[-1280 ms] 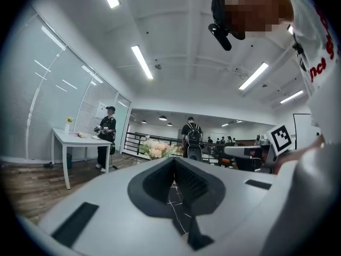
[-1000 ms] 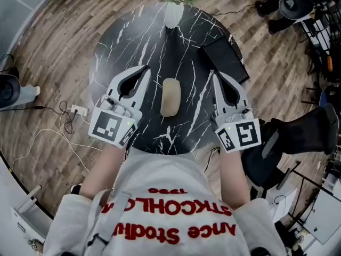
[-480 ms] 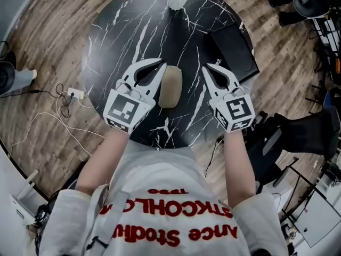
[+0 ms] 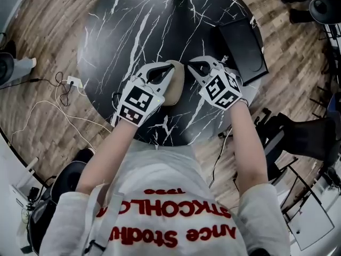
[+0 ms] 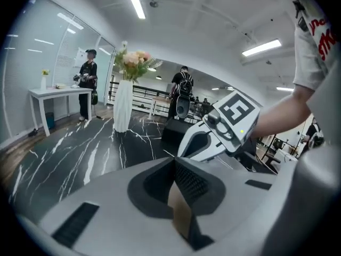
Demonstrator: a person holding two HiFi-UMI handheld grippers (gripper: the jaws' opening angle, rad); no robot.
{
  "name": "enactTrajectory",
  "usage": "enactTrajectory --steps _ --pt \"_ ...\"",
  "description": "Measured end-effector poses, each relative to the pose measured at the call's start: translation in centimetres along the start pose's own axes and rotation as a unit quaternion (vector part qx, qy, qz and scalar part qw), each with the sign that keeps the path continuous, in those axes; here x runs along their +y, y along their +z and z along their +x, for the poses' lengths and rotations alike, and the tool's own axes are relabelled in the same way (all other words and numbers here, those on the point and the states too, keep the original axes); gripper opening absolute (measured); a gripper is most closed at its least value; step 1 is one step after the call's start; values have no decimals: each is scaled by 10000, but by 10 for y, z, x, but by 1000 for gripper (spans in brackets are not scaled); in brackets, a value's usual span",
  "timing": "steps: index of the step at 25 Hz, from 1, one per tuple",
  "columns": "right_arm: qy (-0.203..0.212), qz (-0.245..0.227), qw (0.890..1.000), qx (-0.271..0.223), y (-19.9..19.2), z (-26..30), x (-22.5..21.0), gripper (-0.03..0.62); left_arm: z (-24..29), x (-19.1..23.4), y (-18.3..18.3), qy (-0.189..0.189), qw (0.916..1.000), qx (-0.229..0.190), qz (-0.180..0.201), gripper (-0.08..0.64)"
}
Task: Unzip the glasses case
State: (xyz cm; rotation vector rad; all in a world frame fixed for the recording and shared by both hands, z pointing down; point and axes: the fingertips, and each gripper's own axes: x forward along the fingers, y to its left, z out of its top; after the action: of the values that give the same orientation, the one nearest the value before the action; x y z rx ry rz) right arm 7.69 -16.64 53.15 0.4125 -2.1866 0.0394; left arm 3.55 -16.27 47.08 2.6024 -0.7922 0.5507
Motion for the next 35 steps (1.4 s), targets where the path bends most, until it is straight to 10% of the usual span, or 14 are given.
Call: enactTrajectory --steps 11,21,35 --pt "1440 -1812 9715 506 -12 29 13 72 18 -7 -47 -38 9944 963 -430 8" --pt "2468 -3111 9102 1176 -20 35 25 87 22 -9 -51 -102 9929 1181 -116 8" --pt "2269 -3157 9107 1394 -20 36 25 37 23 -7 -52 -10 9941 1062 -231 8"
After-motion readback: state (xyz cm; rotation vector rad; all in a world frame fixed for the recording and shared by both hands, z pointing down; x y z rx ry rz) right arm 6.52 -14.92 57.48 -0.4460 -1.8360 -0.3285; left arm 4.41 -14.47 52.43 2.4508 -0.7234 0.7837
